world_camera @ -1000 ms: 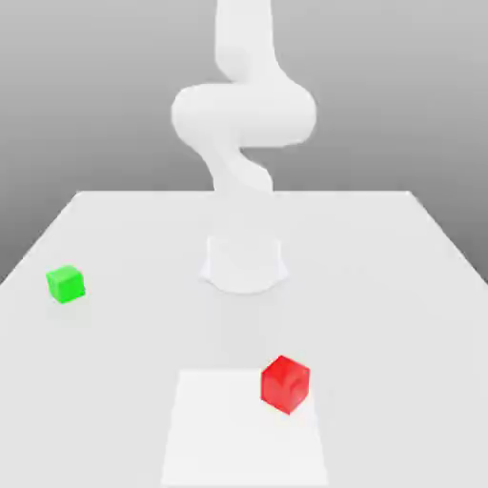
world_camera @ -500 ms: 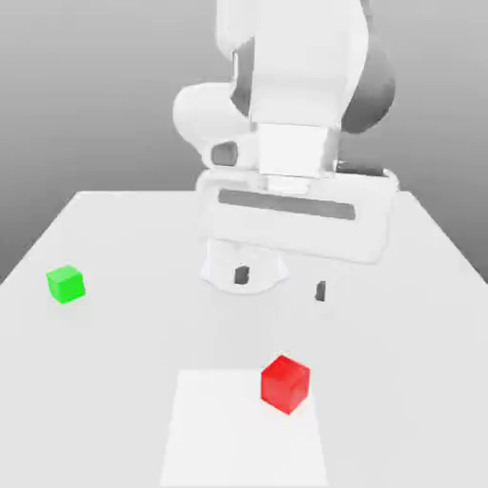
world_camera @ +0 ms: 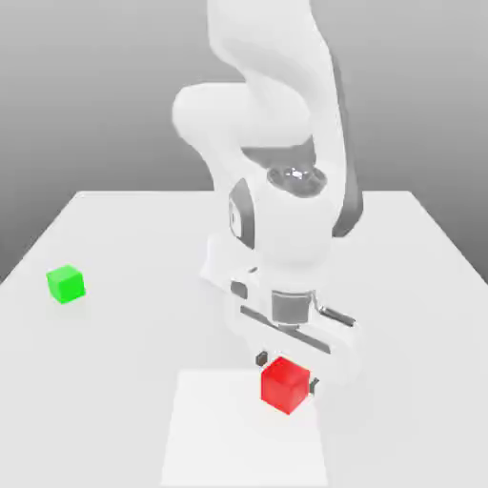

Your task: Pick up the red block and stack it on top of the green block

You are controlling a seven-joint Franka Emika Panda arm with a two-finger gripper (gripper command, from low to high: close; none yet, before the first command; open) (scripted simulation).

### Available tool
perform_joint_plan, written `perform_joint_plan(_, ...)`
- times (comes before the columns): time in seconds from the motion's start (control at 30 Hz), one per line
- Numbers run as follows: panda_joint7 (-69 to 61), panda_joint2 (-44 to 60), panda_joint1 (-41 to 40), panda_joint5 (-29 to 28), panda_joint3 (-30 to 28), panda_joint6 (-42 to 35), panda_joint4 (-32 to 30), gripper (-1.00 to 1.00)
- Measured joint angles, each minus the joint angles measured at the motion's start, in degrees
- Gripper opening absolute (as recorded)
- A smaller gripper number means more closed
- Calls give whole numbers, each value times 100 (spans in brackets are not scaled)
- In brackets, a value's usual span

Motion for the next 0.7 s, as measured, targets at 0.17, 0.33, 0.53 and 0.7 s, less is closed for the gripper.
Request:
perform_joint_plan(0.17,46,72,73,-64,-89,70,6,-100)
perform_joint_plan(0.33,-102,-139,-99,150,141,-100,-14,-100)
perform_joint_plan(0.53,-755,-891,-292,1056,570,-707,-119,-100)
perform_joint_plan(0.7,-1105,-1424,-269,1470,479,-1153,-234,-100)
